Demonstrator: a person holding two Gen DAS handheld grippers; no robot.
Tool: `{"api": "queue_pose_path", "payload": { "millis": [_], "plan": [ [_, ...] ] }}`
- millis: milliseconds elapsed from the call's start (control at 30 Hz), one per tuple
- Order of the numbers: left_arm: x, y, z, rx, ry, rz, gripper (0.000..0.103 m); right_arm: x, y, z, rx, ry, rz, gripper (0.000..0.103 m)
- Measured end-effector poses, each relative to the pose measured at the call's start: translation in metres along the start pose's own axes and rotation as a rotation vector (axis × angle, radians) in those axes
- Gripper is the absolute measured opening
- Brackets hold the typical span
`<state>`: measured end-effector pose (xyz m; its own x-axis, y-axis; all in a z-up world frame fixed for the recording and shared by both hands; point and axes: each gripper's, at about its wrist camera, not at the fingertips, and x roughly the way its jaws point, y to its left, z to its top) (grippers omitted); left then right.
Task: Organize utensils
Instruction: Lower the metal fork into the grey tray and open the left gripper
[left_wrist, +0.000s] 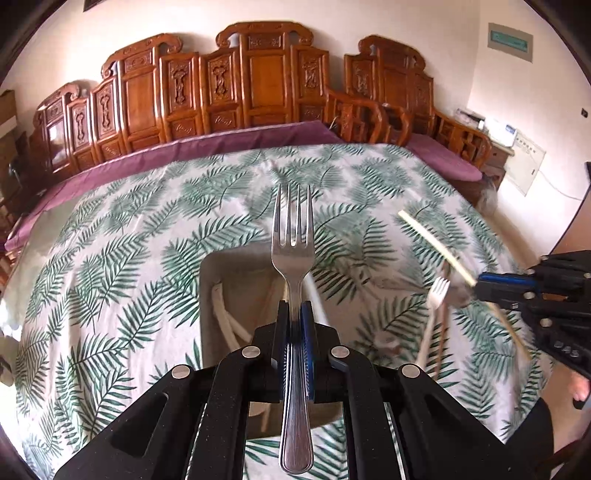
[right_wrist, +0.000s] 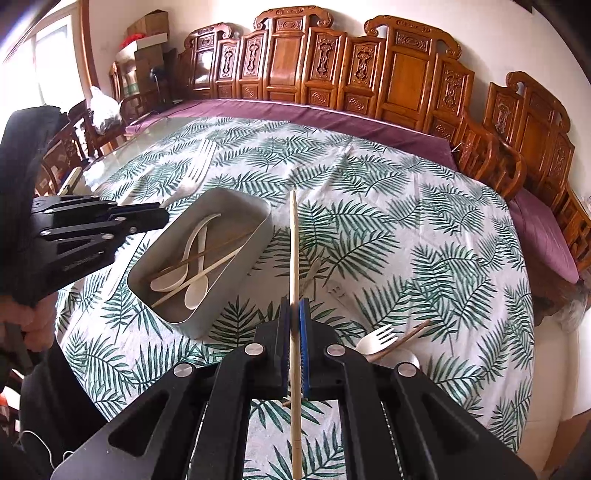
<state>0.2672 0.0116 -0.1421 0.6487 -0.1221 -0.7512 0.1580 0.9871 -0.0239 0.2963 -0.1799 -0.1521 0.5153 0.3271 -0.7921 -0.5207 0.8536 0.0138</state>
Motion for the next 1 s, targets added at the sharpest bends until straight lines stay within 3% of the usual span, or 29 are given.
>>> {"api": "queue_pose_path", "payload": {
  "millis": [667, 833, 1000],
  "plan": [
    [0.063, 0.029, -0.004, -0.041, 0.091, -0.003, 0.006, 0.042, 0.003, 0.001, -0.002, 0.047, 0.033, 0.006],
    [0.065, 0.03, -0.004, -0.033, 0.096, -0.015, 0.007, 0.047, 0.008, 0.009, 0.001, 0.052, 0.052, 0.006],
    [0.048, 0.034, 0.0, -0.032, 0.067, -0.037, 0.014, 0.046, 0.013, 0.019, 0.005, 0.053, 0.071, 0.006]
  ]
}}
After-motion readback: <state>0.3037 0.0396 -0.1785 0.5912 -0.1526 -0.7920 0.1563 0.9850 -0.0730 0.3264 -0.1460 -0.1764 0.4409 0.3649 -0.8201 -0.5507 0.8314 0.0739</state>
